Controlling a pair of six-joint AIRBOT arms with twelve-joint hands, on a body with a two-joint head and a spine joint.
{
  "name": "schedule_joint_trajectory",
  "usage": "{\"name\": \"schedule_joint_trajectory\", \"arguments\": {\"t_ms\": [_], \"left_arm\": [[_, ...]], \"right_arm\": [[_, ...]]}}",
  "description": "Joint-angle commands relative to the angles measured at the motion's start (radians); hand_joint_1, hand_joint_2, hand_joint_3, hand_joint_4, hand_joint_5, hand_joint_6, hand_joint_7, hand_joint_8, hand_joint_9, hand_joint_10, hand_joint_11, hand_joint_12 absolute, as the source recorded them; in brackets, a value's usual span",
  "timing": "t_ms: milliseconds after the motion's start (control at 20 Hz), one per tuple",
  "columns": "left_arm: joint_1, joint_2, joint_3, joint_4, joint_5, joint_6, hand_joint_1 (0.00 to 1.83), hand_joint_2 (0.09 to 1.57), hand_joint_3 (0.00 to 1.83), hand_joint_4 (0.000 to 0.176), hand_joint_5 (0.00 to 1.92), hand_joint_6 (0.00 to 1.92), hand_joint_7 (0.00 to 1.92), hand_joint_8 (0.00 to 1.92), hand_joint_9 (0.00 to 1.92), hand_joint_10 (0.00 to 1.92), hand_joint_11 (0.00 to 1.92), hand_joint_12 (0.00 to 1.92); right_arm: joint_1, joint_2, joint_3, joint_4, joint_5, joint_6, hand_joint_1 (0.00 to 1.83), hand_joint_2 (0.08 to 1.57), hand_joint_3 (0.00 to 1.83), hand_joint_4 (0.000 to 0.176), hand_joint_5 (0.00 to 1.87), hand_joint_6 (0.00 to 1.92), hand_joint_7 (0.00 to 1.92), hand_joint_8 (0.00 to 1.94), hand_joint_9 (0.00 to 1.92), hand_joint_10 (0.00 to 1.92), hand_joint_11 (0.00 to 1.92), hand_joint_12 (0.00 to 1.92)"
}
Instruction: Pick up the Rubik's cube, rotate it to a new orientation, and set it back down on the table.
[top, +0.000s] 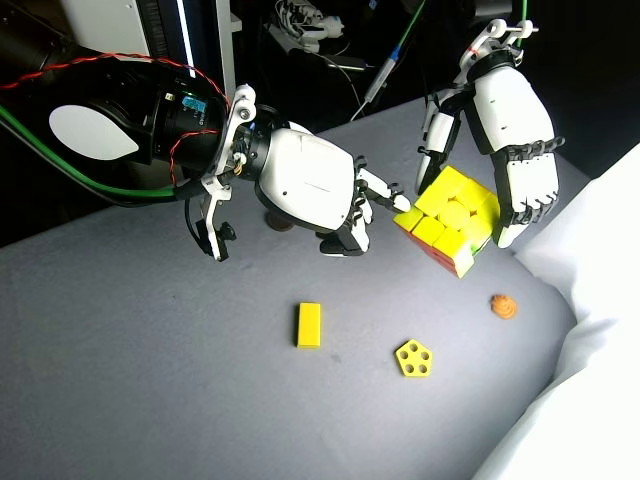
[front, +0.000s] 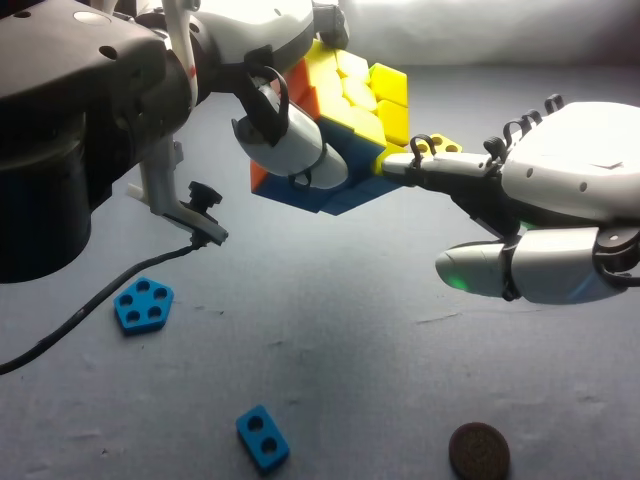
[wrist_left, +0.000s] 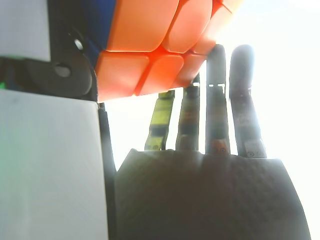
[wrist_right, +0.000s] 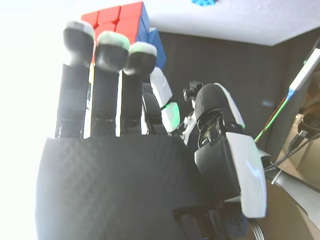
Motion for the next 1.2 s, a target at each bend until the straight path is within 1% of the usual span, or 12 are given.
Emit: {"name": "schedule_joint_trajectory", "arguments": {"t_ms": [0, 150, 200, 350, 450, 500, 600, 700, 800, 1000, 1100, 1150], "left_arm": [[-0.029, 0.006, -0.004, 0.06, -0.007, -0.032, 1.21, 1.11, 0.0, 0.0, 0.4, 0.95, 0.29, 1.39, 0.29, 1.46, 0.21, 1.64], [-0.03, 0.006, -0.004, 0.06, -0.007, -0.032, 1.22, 1.11, 0.0, 0.0, 0.41, 0.94, 0.3, 1.39, 0.29, 1.47, 0.2, 1.65], [-0.03, 0.006, -0.004, 0.06, -0.007, -0.032, 1.21, 1.11, 0.0, 0.0, 0.42, 0.93, 0.31, 1.37, 0.3, 1.46, 0.22, 1.63], [-0.03, 0.006, -0.004, 0.06, -0.007, -0.032, 1.23, 1.11, 0.0, 0.0, 0.4, 0.91, 0.28, 1.37, 0.3, 1.45, 0.23, 1.62], [-0.03, 0.006, -0.004, 0.06, -0.008, -0.032, 1.22, 1.09, 0.0, 0.0, 0.42, 0.89, 0.29, 1.39, 0.3, 1.46, 0.22, 1.63], [-0.03, 0.006, -0.004, 0.06, -0.009, -0.032, 1.21, 1.08, 0.0, 0.0, 0.45, 0.84, 0.31, 1.35, 0.31, 1.44, 0.23, 1.61], [-0.03, 0.006, -0.004, 0.06, -0.009, -0.032, 1.2, 1.09, 0.0, 0.0, 0.44, 0.83, 0.3, 1.35, 0.31, 1.43, 0.23, 1.61], [-0.031, 0.006, -0.004, 0.06, -0.009, -0.032, 1.21, 1.09, 0.0, 0.0, 0.42, 0.9, 0.31, 1.34, 0.32, 1.43, 0.24, 1.61], [-0.032, 0.006, -0.004, 0.06, -0.01, -0.032, 1.2, 1.09, 0.0, 0.0, 0.43, 0.89, 0.31, 1.33, 0.32, 1.42, 0.25, 1.6], [-0.032, 0.006, -0.004, 0.059, -0.011, -0.032, 1.21, 1.11, 0.01, 0.0, 0.41, 0.9, 0.3, 1.36, 0.31, 1.44, 0.25, 1.6], [-0.032, 0.006, -0.005, 0.058, -0.011, -0.032, 1.22, 1.11, 0.0, 0.0, 0.4, 0.9, 0.3, 1.35, 0.31, 1.44, 0.23, 1.61], [-0.032, 0.006, -0.005, 0.057, -0.011, -0.032, 1.2, 1.11, 0.0, 0.0, 0.39, 0.92, 0.29, 1.37, 0.31, 1.45, 0.23, 1.6]], "right_arm": [[0.008, -0.002, 0.0, -0.001, 0.072, -0.003, 0.0, 1.36, 0.0, 0.0, 0.19, 0.01, 0.74, 1.93, 0.87, 1.92, 0.68, 1.92], [0.009, -0.011, 0.015, 0.005, 0.053, -0.003, 0.0, 1.36, 0.0, 0.0, 0.19, 0.01, 0.75, 1.93, 0.88, 1.92, 0.68, 1.92], [0.011, -0.015, 0.02, 0.009, 0.046, -0.003, 0.0, 1.36, 0.0, 0.0, 0.19, 0.01, 0.73, 1.94, 0.87, 1.92, 0.71, 1.92], [0.012, -0.027, 0.03, 0.012, 0.037, -0.005, 0.0, 1.36, 0.0, 0.0, 0.17, 0.0, 0.72, 1.91, 0.85, 1.92, 0.69, 1.92], [0.013, -0.035, 0.033, 0.012, 0.037, -0.005, 0.0, 1.36, 0.0, 0.0, 0.17, 0.01, 0.72, 1.9, 0.84, 1.92, 0.68, 1.92], [0.014, -0.042, 0.038, 0.012, 0.037, -0.006, 0.0, 1.37, 0.0, 0.0, 0.18, 0.01, 0.73, 1.92, 0.84, 1.92, 0.67, 1.92], [0.017, -0.048, 0.044, 0.02, 0.034, -0.006, 0.0, 1.37, 0.0, 0.0, 0.18, 0.01, 0.72, 1.93, 0.84, 1.92, 0.66, 1.92], [0.026, -0.047, 0.045, 0.026, 0.033, -0.006, 0.0, 1.37, 0.0, 0.0, 0.18, 0.01, 0.72, 1.93, 0.85, 1.92, 0.67, 1.92], [0.044, -0.042, 0.045, 0.026, 0.034, -0.001, 0.0, 1.37, 0.0, 0.0, 0.19, 0.01, 0.72, 1.94, 0.86, 1.92, 0.69, 1.92], [0.056, -0.021, 0.043, 0.015, 0.022, 0.035, 0.0, 1.37, 0.0, 0.0, 0.17, 0.0, 0.7, 1.94, 0.84, 1.92, 0.67, 1.92], [0.059, -0.008, 0.043, -0.083, 0.022, 0.142, 0.0, 1.37, 0.0, 0.0, 0.17, 0.0, 0.72, 1.91, 0.83, 1.92, 0.67, 1.92], [0.06, -0.006, 0.043, -0.085, 0.022, 0.146, 0.0, 1.37, 0.0, 0.0, 0.17, 0.0, 0.7, 1.9, 0.81, 1.92, 0.64, 1.92]]}}
